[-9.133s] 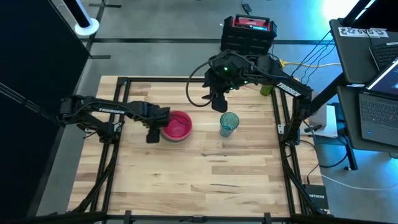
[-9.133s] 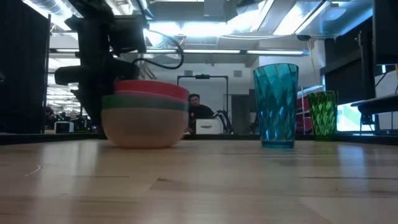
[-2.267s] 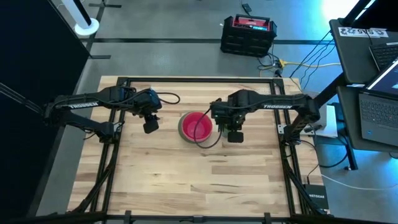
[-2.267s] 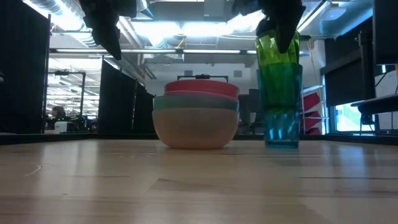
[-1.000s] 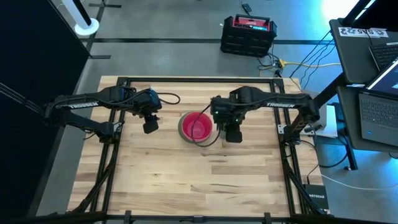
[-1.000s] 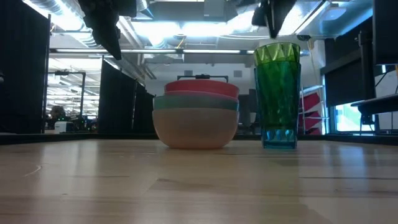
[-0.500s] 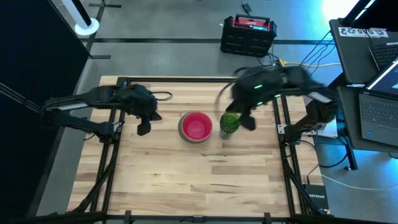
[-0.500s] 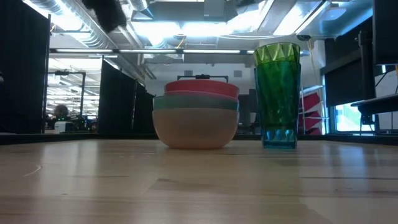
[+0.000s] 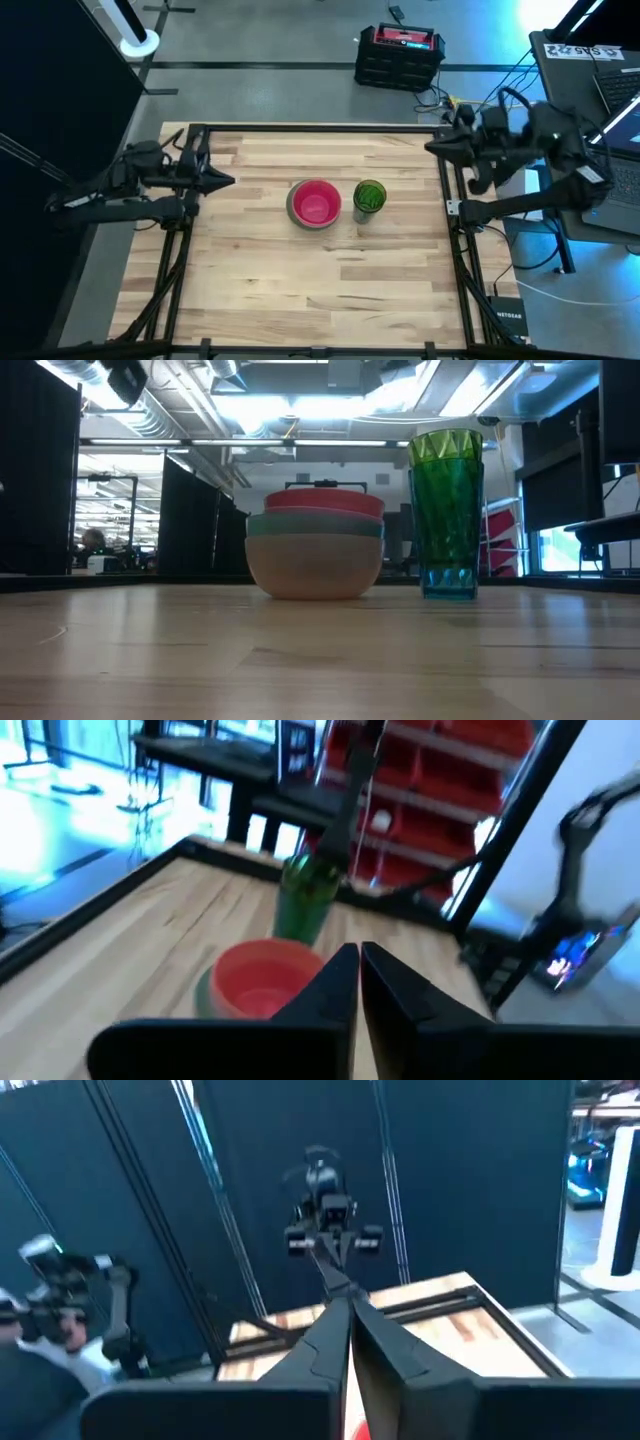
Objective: Nest bowls inside each other
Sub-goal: Return to Home Position
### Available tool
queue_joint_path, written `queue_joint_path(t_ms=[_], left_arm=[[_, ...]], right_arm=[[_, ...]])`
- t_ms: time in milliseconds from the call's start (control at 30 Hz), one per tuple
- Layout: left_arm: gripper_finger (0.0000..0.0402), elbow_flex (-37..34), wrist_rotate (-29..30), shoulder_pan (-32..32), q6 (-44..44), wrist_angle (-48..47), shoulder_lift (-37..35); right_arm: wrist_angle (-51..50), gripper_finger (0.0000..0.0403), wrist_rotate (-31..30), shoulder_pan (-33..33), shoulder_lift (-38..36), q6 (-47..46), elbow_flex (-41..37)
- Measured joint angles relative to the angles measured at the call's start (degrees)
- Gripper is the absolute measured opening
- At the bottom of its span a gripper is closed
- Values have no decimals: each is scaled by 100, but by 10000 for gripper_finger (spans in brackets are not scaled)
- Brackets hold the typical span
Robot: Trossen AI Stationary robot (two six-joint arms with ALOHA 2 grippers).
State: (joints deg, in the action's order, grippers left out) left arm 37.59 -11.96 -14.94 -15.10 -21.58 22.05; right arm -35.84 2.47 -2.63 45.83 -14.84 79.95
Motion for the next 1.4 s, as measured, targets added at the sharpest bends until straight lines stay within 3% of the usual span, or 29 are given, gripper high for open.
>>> queue_joint_path(t_ms=[133, 300, 367, 900, 1067, 1267, 1400], left_arm=[[0, -485, 49, -2, -599, 631, -413], [0, -536, 660, -15, -1908, 304, -499], [0, -536, 648, -6, -1800, 23, -526], [0, -535, 309, -2, 421, 126, -560], [0, -1031, -112, -4, 413, 933, -767], [0, -1606, -382, -4, 63, 1560, -1080], [0, -1701, -397, -4, 23, 1623, -1223]], right_arm=[[416, 0, -276, 0, -891, -404, -1168], [35, 0, -765, -2, -1672, -1402, -1965], [231, 0, -788, -2, -1834, -1613, -2242], [3634, 1, -759, 0, -2920, -254, -5581], [4364, 1, -883, -2, -3681, 135, -6490], [4368, 1, -1039, -2, -4564, 476, -7051], [4288, 1, -1222, -8, -4569, 488, -7248]])
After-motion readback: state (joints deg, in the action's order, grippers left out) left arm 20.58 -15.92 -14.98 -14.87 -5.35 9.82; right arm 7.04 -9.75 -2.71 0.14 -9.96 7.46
